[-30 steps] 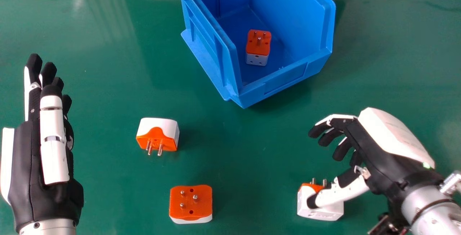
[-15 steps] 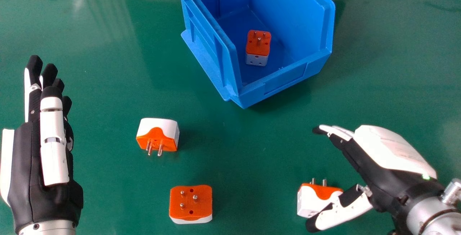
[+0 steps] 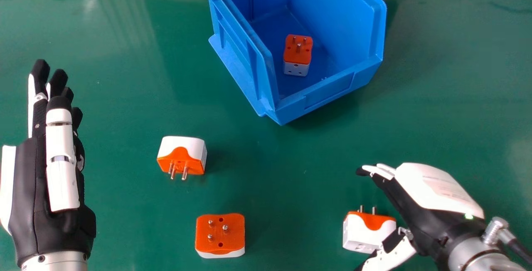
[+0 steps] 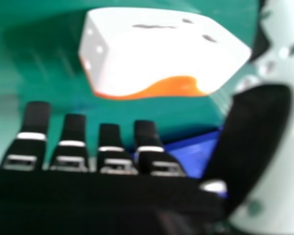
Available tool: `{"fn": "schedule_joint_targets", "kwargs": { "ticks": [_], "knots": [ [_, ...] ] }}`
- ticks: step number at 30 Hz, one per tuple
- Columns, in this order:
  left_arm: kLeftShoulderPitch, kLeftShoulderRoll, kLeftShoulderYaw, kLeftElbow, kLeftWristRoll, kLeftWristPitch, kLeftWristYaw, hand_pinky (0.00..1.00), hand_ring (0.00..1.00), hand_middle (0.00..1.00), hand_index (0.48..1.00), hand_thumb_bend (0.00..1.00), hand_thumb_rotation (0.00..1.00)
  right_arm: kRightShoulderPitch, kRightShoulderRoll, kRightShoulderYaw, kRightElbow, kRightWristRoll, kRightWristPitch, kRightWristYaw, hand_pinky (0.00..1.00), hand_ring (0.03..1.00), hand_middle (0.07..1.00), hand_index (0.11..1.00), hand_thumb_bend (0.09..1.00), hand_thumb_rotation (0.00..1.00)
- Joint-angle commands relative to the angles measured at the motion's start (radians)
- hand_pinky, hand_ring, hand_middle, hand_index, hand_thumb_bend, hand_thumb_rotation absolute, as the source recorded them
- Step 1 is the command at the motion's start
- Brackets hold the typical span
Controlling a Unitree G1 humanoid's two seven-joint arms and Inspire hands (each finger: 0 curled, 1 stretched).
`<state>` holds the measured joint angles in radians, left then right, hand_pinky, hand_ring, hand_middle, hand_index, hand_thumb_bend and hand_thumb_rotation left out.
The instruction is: Pick all objects and put in blue box
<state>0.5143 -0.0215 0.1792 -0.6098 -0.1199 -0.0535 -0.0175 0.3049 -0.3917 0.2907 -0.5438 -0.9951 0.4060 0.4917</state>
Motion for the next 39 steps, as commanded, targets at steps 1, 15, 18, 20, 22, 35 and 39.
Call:
{"fn": "schedule_joint_targets", "kwargs": {
  "ticks": [1,15,18,20,22,35,39],
  "knots": [
    [0.001,0.010,0.006,-0.035,-0.003,-0.012,-0.003,1.00,1.00,0.99,0.992,0.18,1.00,-0.014,0.014,0.002,-0.002,-0.022,-0.003,-0.022,0.72,0.836,0.883,0.832,0.957,0.14],
    [0.001,0.009,0.008,-0.050,-0.003,0.005,0.001,1.00,1.00,1.00,1.000,0.18,1.00,-0.035,0.044,0.018,0.057,-0.043,-0.014,-0.065,0.55,0.703,0.811,0.758,0.928,0.06],
    [0.000,0.007,0.006,-0.061,0.000,0.023,0.007,1.00,1.00,1.00,1.000,0.19,1.00,-0.041,0.042,0.021,0.069,-0.042,-0.022,-0.079,0.52,0.679,0.792,0.740,0.920,0.04],
    [-0.001,0.006,0.006,-0.067,-0.003,0.032,0.010,1.00,1.00,1.00,1.000,0.19,1.00,-0.044,0.046,0.021,0.076,-0.036,-0.021,-0.082,0.52,0.672,0.782,0.731,0.920,0.04],
    [-0.003,0.006,0.008,-0.070,-0.006,0.038,0.011,1.00,1.00,1.00,0.999,0.21,1.00,-0.048,0.048,0.021,0.081,-0.034,-0.019,-0.082,0.51,0.667,0.774,0.725,0.918,0.03],
    [-0.030,0.009,0.024,-0.069,-0.018,0.046,0.006,1.00,1.00,1.00,1.000,0.24,1.00,-0.054,0.081,0.013,0.152,-0.019,-0.050,-0.212,0.42,0.567,0.679,0.681,0.905,0.00],
    [-0.034,0.010,0.027,-0.070,-0.013,0.044,0.006,1.00,1.00,1.00,0.998,0.24,1.00,-0.057,0.073,0.001,0.183,0.016,-0.083,-0.264,0.37,0.507,0.624,0.656,0.768,0.00]
  ]
}}
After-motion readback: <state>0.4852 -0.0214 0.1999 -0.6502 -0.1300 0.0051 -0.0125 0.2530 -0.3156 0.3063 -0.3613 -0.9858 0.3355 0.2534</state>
